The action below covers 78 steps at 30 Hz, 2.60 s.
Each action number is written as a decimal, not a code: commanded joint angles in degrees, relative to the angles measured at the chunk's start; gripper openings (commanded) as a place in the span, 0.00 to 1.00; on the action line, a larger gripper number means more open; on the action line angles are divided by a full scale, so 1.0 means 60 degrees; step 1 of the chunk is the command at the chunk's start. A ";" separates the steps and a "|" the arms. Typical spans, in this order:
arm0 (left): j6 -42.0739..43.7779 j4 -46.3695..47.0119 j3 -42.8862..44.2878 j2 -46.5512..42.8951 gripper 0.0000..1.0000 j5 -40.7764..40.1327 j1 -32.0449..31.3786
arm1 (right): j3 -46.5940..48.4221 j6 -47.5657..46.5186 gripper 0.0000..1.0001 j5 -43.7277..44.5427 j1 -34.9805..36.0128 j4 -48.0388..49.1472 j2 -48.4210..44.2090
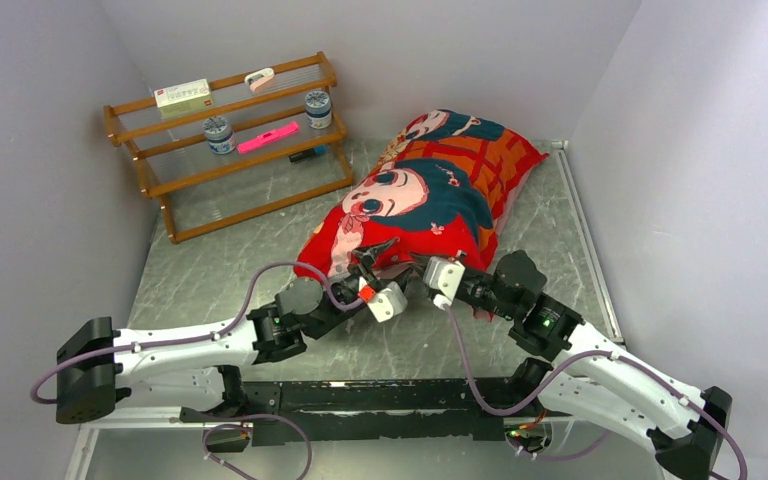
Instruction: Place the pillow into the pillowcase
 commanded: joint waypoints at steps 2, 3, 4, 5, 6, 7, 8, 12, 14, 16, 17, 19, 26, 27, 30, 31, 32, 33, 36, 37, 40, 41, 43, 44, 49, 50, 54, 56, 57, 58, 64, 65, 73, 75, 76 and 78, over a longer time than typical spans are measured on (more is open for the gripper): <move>0.0127 0.1116 -0.0210 0.0100 0.59 -0.0471 -0.0173 | 0.0211 0.0255 0.00 -0.0342 0.0072 0.1934 -0.0257; 0.0131 0.1075 -0.0196 0.0122 0.57 -0.0482 -0.0194 | 0.0182 0.0265 0.00 -0.0292 0.0078 0.1971 -0.0273; 0.0120 0.1024 -0.0199 0.0125 0.54 -0.0526 -0.0213 | 0.0151 0.0271 0.00 -0.0252 0.0078 0.2005 -0.0273; 0.0117 0.0970 -0.0216 0.0133 0.50 -0.0544 -0.0230 | 0.0130 0.0276 0.00 -0.0208 0.0073 0.2035 -0.0292; 0.0097 0.0924 -0.0251 0.0115 0.46 -0.0557 -0.0245 | 0.0126 0.0278 0.00 -0.0157 0.0074 0.2055 -0.0296; 0.0089 0.0897 -0.0294 0.0084 0.43 -0.0559 -0.0259 | 0.0126 0.0269 0.00 -0.0132 0.0081 0.2056 -0.0300; 0.0080 0.0877 -0.0349 0.0056 0.42 -0.0570 -0.0261 | 0.0133 0.0265 0.00 -0.0111 0.0073 0.2045 -0.0291; 0.0114 0.0776 -0.0411 -0.0024 0.20 -0.0651 -0.0276 | 0.0089 0.0297 0.00 -0.0081 0.0078 0.2086 -0.0337; 0.0176 0.0699 -0.0389 -0.0043 0.06 -0.0706 -0.0276 | 0.0048 0.0294 0.00 0.0008 0.0071 0.2140 -0.0375; 0.0258 0.0567 -0.0371 -0.0071 0.05 -0.0767 -0.0277 | 0.0060 0.0263 0.00 0.0078 0.0080 0.2085 -0.0380; 0.0310 0.0466 -0.0357 -0.0104 0.05 -0.0797 -0.0276 | 0.0054 0.0227 0.00 0.0120 0.0069 0.2041 -0.0376; 0.0457 0.0143 -0.0286 -0.0160 0.05 -0.0934 -0.0280 | 0.0053 0.0176 0.00 0.0189 0.0072 0.1958 -0.0422; 0.1186 -0.1162 0.0085 -0.0698 0.05 -0.0962 -0.0142 | 0.0213 -0.0372 0.00 -0.0311 0.0071 0.0968 -0.0540; 0.1117 -0.1669 0.0352 -0.0723 0.05 -0.0609 0.0006 | 0.0142 -0.0423 0.00 -0.0324 0.0081 0.0915 -0.0600; 0.0536 -0.2610 0.0763 -0.0835 0.06 0.0371 0.0606 | 0.0048 0.0075 0.00 -0.0430 0.0074 0.1298 -0.0711; 0.0422 -0.2691 0.0690 -0.0989 0.19 0.0630 0.0757 | 0.0118 0.0323 0.00 -0.0412 0.0069 0.1388 -0.0681; 0.0347 -0.2694 0.0554 -0.1138 0.36 0.0741 0.0831 | 0.0226 0.0557 0.00 -0.0353 0.0075 0.1383 -0.0625; 0.0338 -0.2643 0.0403 -0.1298 0.48 0.0685 0.0836 | 0.0362 0.0751 0.00 -0.0322 0.0069 0.1289 -0.0546; 0.0345 -0.2684 0.0125 -0.1565 0.60 0.0562 0.0830 | 0.0601 0.1244 0.00 -0.0222 0.0068 0.1135 -0.0304; 0.0347 -0.2784 0.0136 -0.1569 0.61 0.0559 0.0823 | 0.0628 0.1423 0.00 -0.0129 0.0068 0.1153 -0.0272; 0.0289 -0.3091 0.0193 -0.1585 0.63 0.0534 0.0783 | 0.0811 0.1838 0.00 0.0135 0.0079 0.0993 -0.0178; 0.0334 -0.3084 0.0170 -0.1592 0.63 0.0676 0.0779 | 0.0827 0.1847 0.00 0.0144 0.0075 0.0956 -0.0174; 0.0345 -0.3015 0.0153 -0.1548 0.63 0.0790 0.0757 | 0.0770 0.1956 0.00 0.0097 0.0069 0.1047 -0.0225; 0.0374 -0.3082 0.0216 -0.1501 0.63 0.0844 0.0754 | 0.0746 0.2026 0.00 0.0106 0.0070 0.1115 -0.0242; 0.0366 -0.3414 0.0408 -0.1353 0.62 0.1415 0.0751 | 0.0756 0.2003 0.00 0.0127 0.0070 0.1083 -0.0279; 0.0305 -0.3498 0.0446 -0.1361 0.61 0.1544 0.0751 | 0.0673 0.1985 0.00 0.0117 0.0074 0.1174 -0.0314; 0.0232 -0.3929 0.0674 -0.1316 0.60 0.2322 0.0762 | 0.0266 0.1756 0.00 0.0085 0.0070 0.1675 -0.0527; 0.0176 -0.4374 0.1013 -0.1083 0.60 0.2525 0.0764 | 0.0123 0.1622 0.00 0.0092 0.0073 0.1936 -0.0602; 0.0143 -0.4537 0.1151 -0.0949 0.59 0.2487 0.0764 | 0.0045 0.1613 0.00 0.0062 0.0076 0.2101 -0.0639; 0.0119 -0.4537 0.1198 -0.0868 0.59 0.2437 0.0764 | -0.0029 0.1647 0.00 -0.0003 0.0080 0.2279 -0.0660; 0.0150 -0.3623 0.1086 -0.0546 0.58 0.2354 0.0764 | -0.0391 0.1719 0.00 -0.0277 0.0061 0.3052 -0.0708; 0.0172 -0.3634 0.1169 -0.0451 0.57 0.2391 0.0764 | -0.0462 0.1700 0.00 -0.0281 0.0069 0.3167 -0.0731; 0.0132 -0.3216 0.1092 -0.0333 0.46 0.2507 0.0764 | -0.0767 0.1696 0.00 -0.0325 0.0069 0.3676 -0.0928; 0.0122 -0.3111 0.1044 -0.0371 0.43 0.2488 0.0764 | -0.0859 0.1613 0.00 -0.0358 0.0079 0.3762 -0.0960; 0.0128 -0.3079 0.1029 -0.0382 0.42 0.2488 0.0764 | -0.0887 0.1562 0.00 -0.0408 0.0071 0.3811 -0.0976; 0.0135 -0.3007 0.1035 -0.0400 0.42 0.2472 0.0764 | -0.0983 0.1439 0.00 -0.0532 0.0070 0.3947 -0.0992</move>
